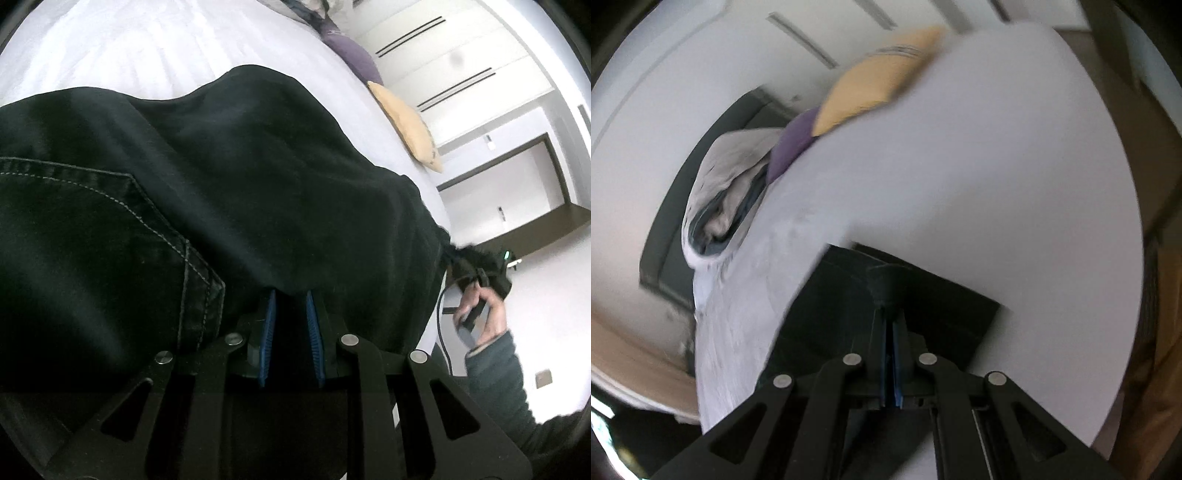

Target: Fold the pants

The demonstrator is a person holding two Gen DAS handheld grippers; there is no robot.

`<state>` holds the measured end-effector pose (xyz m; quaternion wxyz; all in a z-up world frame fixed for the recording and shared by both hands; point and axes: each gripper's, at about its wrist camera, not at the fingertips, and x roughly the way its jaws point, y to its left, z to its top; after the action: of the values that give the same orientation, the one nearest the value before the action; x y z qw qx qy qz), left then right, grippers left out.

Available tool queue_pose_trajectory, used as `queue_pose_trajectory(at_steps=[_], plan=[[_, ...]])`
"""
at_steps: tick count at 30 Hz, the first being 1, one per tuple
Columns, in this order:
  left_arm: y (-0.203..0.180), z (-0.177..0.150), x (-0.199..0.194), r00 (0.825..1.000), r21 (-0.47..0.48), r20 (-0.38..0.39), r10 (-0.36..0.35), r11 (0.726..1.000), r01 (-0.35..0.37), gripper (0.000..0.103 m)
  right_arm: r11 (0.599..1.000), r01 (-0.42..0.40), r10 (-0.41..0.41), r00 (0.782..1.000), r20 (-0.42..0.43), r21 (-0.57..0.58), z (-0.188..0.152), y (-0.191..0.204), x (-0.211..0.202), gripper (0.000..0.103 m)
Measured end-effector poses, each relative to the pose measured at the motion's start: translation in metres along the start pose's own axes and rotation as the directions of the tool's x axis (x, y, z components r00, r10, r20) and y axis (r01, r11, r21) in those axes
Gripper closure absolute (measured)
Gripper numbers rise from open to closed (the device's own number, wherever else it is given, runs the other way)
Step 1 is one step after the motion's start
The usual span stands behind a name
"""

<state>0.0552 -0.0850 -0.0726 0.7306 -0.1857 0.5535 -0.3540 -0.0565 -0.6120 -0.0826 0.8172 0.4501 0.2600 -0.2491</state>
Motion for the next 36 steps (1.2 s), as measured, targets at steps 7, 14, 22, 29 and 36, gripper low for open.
queue_pose_trajectory(at_steps=[7,14,22,29,36], plan=[[-0.009,0.004,-0.002,1.000,-0.040,0.001,0.024,0.999,-0.024,0.085,0.995,-0.048,0.046,0.998,0.031,0.088,-0.004,-0.021,0.003,0.099],[-0.014,0.003,0.006,0.999,-0.047,0.010,0.053,0.997,-0.053,0.085,0.982,-0.081,0.069,0.995,0.074,0.172,-0.013,-0.038,-0.015,0.100],[-0.028,0.000,0.009,0.998,-0.049,0.017,0.068,0.997,-0.067,0.085,0.960,-0.106,0.088,0.993,0.081,0.257,-0.016,-0.052,-0.021,0.101],[-0.025,0.004,0.014,0.999,-0.035,0.021,0.051,0.998,-0.050,0.085,0.925,-0.153,0.137,0.988,0.070,0.347,-0.014,-0.060,-0.032,0.101],[-0.014,0.005,0.008,0.999,-0.042,0.016,0.038,0.998,-0.038,0.085,0.914,-0.104,0.110,0.994,0.007,0.391,-0.019,-0.073,-0.028,0.101]])
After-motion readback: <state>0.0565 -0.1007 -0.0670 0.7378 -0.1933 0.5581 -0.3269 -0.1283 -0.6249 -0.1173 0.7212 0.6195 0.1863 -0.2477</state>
